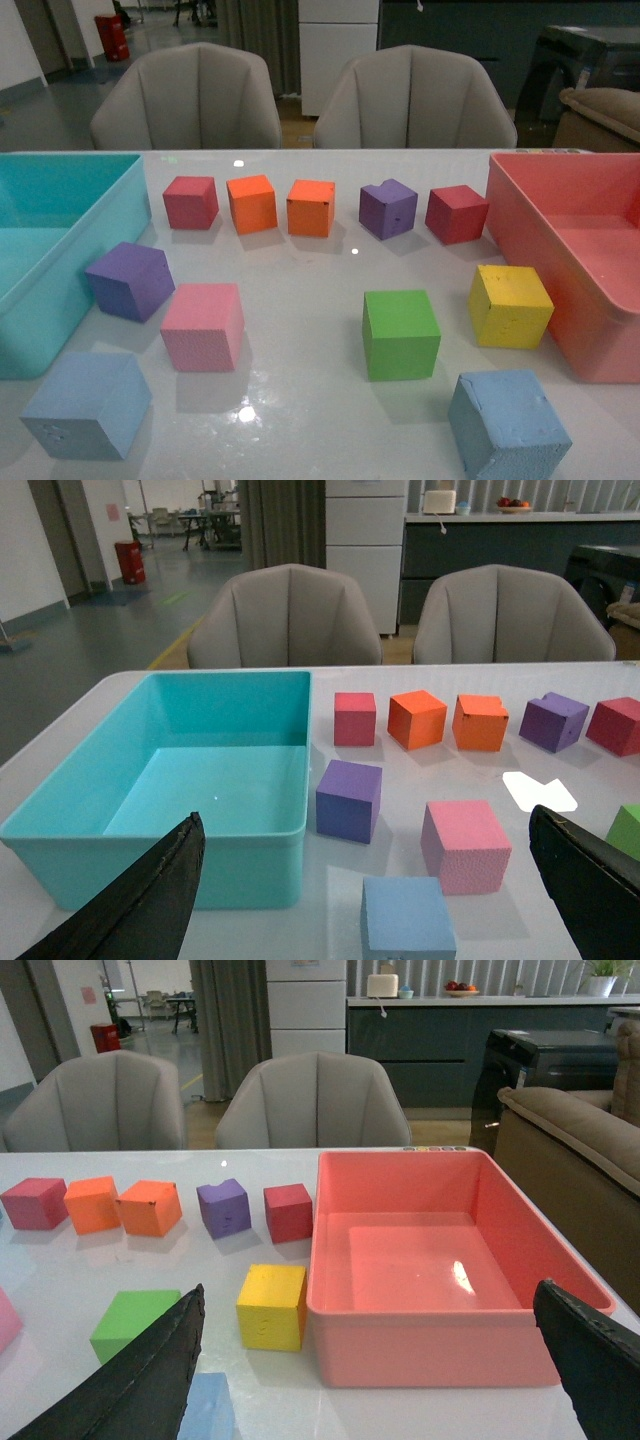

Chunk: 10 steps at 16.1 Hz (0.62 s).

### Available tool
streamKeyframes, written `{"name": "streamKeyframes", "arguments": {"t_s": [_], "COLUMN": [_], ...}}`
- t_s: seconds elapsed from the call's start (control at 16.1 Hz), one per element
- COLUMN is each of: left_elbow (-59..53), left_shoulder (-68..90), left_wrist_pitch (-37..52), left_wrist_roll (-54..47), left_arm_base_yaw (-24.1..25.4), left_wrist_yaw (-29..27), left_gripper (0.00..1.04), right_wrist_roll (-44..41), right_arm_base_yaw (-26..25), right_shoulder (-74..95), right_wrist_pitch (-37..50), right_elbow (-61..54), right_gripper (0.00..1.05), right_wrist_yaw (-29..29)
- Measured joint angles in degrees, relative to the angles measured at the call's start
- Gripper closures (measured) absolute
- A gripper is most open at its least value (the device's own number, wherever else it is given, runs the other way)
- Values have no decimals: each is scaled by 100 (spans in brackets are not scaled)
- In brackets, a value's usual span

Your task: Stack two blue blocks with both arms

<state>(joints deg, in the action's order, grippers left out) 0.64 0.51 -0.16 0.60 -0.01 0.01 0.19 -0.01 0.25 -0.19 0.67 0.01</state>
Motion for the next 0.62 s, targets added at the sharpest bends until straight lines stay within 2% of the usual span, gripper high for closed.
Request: {"name": "streamKeyframes", "arguments": {"t_s": [0.62], "left_elbow": [0], "left_shoulder": [0], "left_wrist_pitch": [-2], "left_wrist_roll": [0], "left_arm_base_yaw": [0], "left_wrist_yaw": [0], "left_gripper": [7], "right_wrist_roll": [0], "right_arm_base_yaw": [0], "right_shoulder": [0], "right_wrist_pitch": [0], "right_elbow": [0], "right_gripper": [6], "right_wrist_yaw": [0]}}
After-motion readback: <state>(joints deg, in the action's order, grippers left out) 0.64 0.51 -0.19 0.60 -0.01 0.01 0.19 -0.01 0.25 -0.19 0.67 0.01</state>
